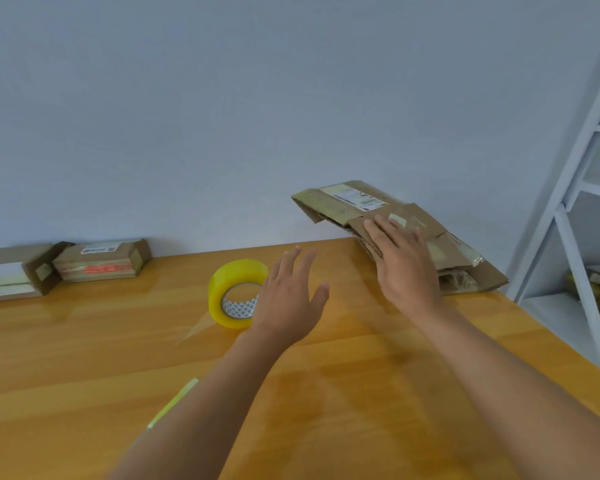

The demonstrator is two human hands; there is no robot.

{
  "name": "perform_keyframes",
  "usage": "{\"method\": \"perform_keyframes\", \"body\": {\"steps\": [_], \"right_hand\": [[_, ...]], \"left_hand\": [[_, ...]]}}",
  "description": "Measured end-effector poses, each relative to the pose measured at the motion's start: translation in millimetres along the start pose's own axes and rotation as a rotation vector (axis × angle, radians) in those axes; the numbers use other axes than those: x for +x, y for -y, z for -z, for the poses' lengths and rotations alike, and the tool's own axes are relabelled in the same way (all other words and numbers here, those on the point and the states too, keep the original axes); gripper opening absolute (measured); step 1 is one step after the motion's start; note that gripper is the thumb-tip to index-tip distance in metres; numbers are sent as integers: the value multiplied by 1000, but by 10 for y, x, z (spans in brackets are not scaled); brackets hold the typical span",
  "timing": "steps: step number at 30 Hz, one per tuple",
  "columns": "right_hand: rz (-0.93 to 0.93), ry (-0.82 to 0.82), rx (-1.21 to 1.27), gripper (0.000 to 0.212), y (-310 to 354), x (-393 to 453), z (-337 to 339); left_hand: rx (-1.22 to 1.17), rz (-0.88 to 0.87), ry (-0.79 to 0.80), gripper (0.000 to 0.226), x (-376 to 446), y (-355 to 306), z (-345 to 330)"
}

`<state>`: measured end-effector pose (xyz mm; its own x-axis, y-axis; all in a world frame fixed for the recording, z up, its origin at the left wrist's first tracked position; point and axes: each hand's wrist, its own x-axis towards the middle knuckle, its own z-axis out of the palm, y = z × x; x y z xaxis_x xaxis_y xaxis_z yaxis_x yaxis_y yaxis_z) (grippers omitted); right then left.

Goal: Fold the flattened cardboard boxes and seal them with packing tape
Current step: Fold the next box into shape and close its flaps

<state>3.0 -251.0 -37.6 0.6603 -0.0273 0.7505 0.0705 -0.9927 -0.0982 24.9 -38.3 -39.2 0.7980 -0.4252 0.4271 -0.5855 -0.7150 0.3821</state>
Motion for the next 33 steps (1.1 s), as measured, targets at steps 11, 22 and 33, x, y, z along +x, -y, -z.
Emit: {"method": "perform_keyframes", "body": {"steps": [11,22,33], "right_hand": [[100,138,713,44,997,-630,533],[-31,410,1139,32,1785,-566,515],[-217,390,1268,25,2215,-386,94]], "left_hand": [[-609,248,-406,106,-957,722,939],[-747,195,-430,82,-1516,1188,1295],[-602,179,-380,132,-1499,1363,1229]]}}
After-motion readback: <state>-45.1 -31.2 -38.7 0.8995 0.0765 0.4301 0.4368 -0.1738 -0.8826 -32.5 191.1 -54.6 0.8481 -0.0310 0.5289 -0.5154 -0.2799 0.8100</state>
